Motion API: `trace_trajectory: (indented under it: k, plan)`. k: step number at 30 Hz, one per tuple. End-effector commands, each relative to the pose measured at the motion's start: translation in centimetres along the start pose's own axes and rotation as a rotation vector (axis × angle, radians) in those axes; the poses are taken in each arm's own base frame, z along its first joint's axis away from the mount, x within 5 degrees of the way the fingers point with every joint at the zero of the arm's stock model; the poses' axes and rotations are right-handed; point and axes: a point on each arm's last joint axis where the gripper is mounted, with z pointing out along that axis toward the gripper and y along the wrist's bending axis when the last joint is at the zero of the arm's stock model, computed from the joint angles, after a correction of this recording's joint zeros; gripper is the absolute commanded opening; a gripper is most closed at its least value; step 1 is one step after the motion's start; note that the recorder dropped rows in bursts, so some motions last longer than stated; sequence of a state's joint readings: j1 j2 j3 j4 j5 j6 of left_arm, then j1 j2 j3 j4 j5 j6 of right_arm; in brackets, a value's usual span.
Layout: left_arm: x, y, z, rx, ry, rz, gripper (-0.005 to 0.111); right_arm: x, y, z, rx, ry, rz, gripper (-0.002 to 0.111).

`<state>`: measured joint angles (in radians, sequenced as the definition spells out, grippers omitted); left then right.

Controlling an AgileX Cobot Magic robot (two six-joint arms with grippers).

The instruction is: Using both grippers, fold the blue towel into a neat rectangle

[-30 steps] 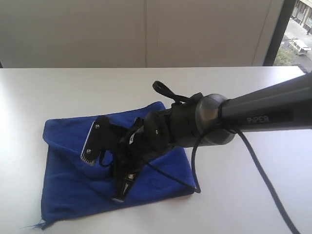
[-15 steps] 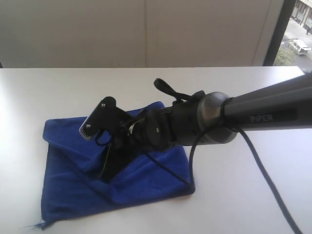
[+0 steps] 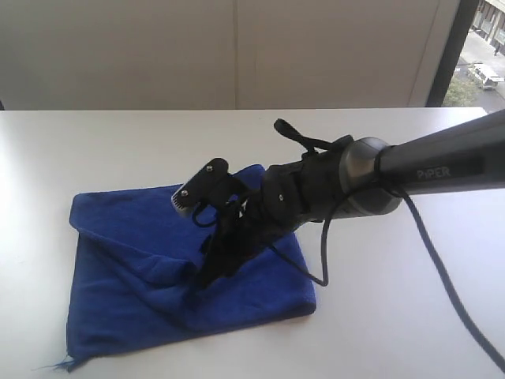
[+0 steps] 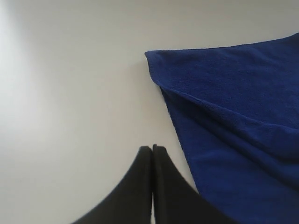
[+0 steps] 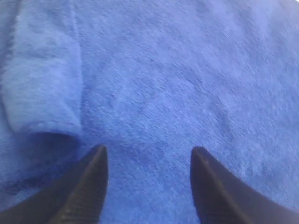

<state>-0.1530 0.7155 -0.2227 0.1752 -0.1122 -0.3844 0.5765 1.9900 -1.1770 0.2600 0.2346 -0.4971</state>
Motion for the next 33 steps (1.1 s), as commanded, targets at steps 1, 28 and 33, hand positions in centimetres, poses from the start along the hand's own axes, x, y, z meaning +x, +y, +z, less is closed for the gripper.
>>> trace_trajectory:
  k: [1, 28, 33]
  plan:
    - [0.0, 0.0, -0.1, -0.003, 0.003, -0.002, 0.000, 0.9, -0.8, -0.5, -0.023, 0.084, -0.011, 0.051]
    - [0.0, 0.0, -0.1, -0.003, 0.002, -0.002, 0.000, -1.5, 5.0, 0.3, 0.021, -0.088, -1.057, 0.051]
    - [0.0, 0.0, -0.1, -0.003, 0.002, -0.002, 0.000, -1.8, 4.9, 0.3, 0.049, -0.113, -1.072, 0.051]
